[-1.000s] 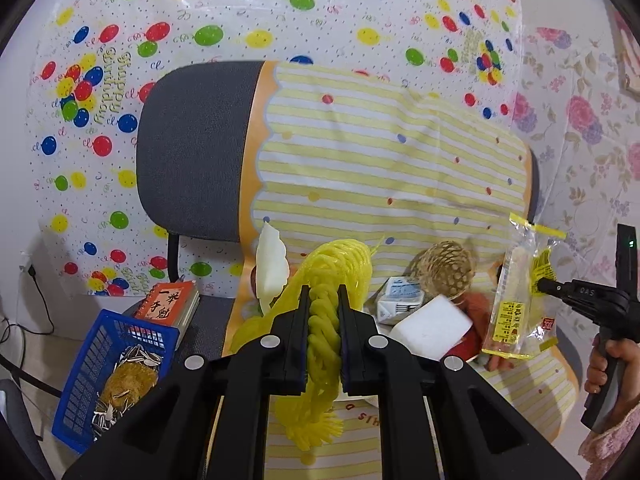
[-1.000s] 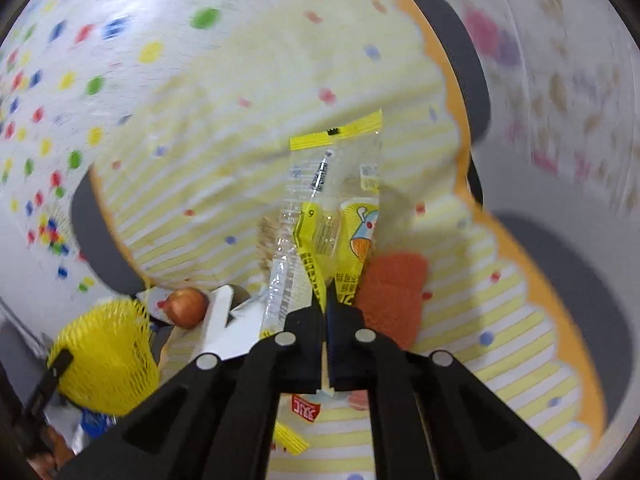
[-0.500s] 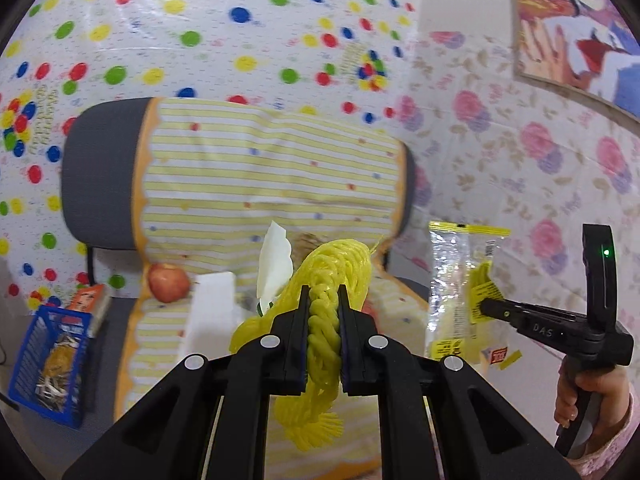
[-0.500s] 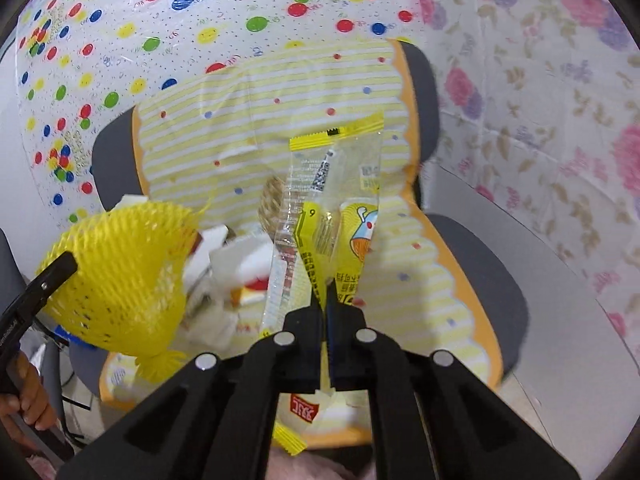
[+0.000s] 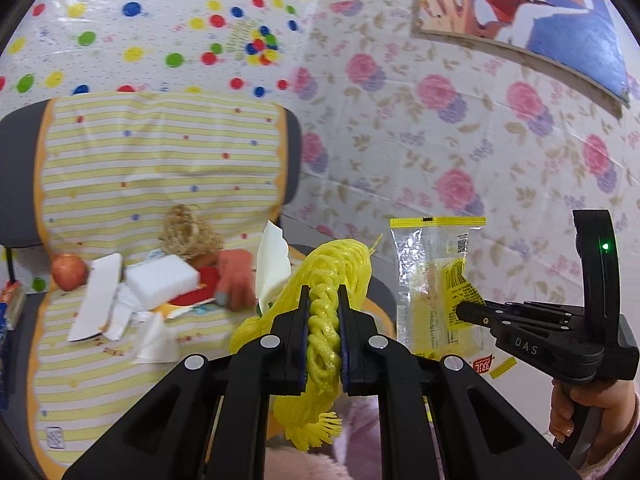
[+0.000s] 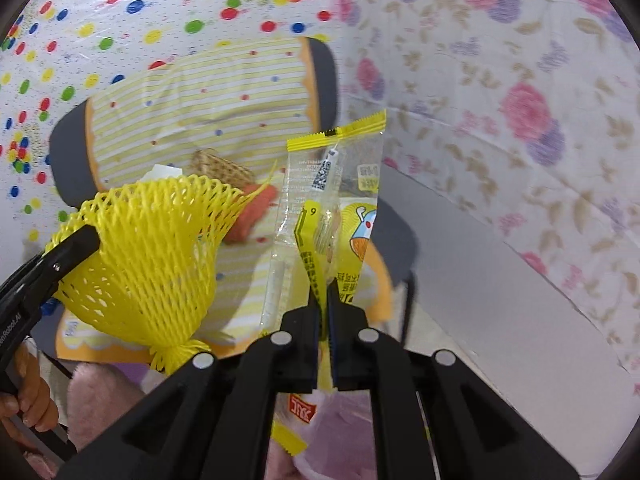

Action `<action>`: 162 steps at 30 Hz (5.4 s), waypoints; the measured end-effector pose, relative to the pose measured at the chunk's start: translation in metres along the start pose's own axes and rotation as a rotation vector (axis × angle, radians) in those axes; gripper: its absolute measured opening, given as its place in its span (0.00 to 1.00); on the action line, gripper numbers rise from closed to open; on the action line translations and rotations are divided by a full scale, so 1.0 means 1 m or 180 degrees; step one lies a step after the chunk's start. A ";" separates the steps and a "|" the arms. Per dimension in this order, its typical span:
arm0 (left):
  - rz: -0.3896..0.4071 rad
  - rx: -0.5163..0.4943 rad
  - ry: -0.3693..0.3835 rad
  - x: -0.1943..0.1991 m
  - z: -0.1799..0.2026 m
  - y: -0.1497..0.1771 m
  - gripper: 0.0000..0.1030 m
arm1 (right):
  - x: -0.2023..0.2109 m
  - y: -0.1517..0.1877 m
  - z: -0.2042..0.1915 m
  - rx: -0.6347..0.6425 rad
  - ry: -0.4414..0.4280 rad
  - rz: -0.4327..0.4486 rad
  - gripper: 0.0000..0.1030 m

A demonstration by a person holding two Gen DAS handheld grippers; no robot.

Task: Collect trash
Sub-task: 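Carry the net and snack bag with both grippers over the pink-lined bin, then open both grippers to drop the net and snack bag into the bin, then move the left gripper to the red Ultraman box and grasp its edge, then grasp the white paper sheet with the right gripper while the left gripper holds the box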

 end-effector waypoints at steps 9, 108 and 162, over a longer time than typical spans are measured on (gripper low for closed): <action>-0.0158 -0.0102 0.0463 -0.022 0.066 0.036 0.12 | 0.039 0.041 0.051 -0.0003 0.0592 -0.0031 0.07; -0.1202 -0.0146 -0.2059 -0.084 -0.286 0.068 0.53 | -0.147 -0.012 -0.139 0.0359 -0.0838 -0.0269 0.68; -0.0412 0.0136 -0.1727 0.025 -0.233 0.027 0.01 | -0.165 0.004 -0.226 0.0281 -0.1436 -0.0424 0.49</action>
Point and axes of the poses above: each gripper's, at about its wrist camera, not at the fingertips, and x roughly against the way its jaws point, z to its right, y to its underside, the point moved 4 cm from there along -x, roughly the way its jaws point, and after that the axes turned 11 degrees about z, right-handed, at the moved point
